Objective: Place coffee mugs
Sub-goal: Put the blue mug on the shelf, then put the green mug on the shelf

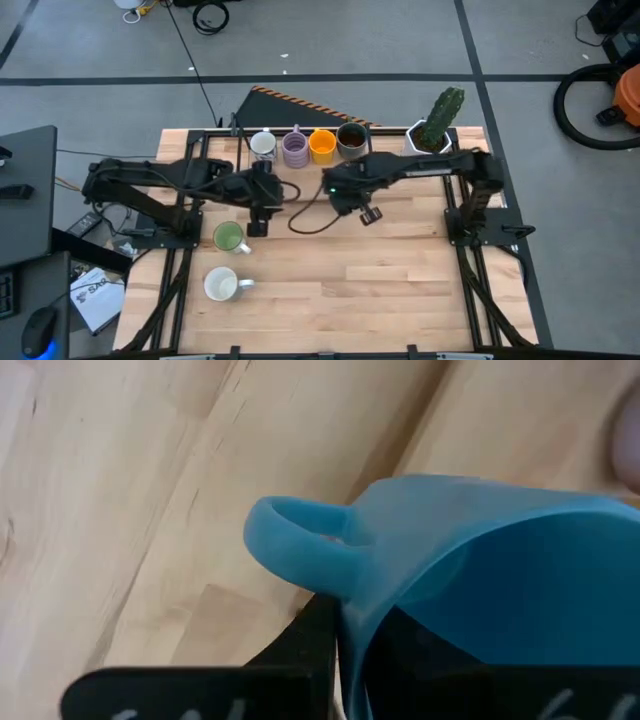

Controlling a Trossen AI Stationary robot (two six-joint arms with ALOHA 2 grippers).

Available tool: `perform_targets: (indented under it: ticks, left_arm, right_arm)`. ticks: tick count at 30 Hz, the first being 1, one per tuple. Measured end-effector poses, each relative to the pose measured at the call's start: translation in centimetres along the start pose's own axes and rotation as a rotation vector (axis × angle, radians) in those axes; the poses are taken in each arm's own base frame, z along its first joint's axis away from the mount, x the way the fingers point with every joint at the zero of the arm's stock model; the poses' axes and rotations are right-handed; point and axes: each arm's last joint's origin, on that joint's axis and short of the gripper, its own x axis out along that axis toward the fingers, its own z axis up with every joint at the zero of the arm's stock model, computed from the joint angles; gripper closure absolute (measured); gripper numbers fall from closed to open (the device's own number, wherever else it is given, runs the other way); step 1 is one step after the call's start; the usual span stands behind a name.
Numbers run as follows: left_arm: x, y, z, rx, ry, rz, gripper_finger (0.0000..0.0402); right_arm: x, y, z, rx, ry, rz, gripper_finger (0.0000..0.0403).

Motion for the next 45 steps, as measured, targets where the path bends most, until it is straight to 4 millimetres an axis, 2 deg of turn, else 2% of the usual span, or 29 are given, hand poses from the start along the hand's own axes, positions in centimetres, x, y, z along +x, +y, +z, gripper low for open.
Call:
perform_targets:
  ticks: [4,7,17,29,35,45]
  left_arm:
    - [-0.8,1.0,-0.5,-0.019,0.003,0.021,0.0248]
    - [-1.3,1.6,-0.9,-0.039,0.017,0.033,0.0248]
    - [-2.0,1.8,-1.7,-0.068,0.065,0.033,0.0248]
    - [-2.3,1.7,-2.0,-0.108,0.077,0.032,0.0248]
    - [-2.3,1.7,-2.0,-0.108,0.076,0.032,0.0248]
    - [-2.3,1.8,-1.9,-0.138,0.066,0.034,0.0248]
  right_arm:
    - [0.9,-1.6,1.8,-0.019,0.059,0.066,0.0365]
    - [1.4,-3.0,1.8,0.004,0.122,0.111,0.0365]
    - [3.0,-6.6,-0.6,0.108,0.163,0.121,0.0365]
    - [4.8,-7.9,-2.4,0.156,0.183,0.15,0.036]
    - [4.9,-7.9,-2.6,0.172,0.19,0.146,0.0322]
    - [2.7,-7.9,-3.2,0.214,0.188,0.063,0.024]
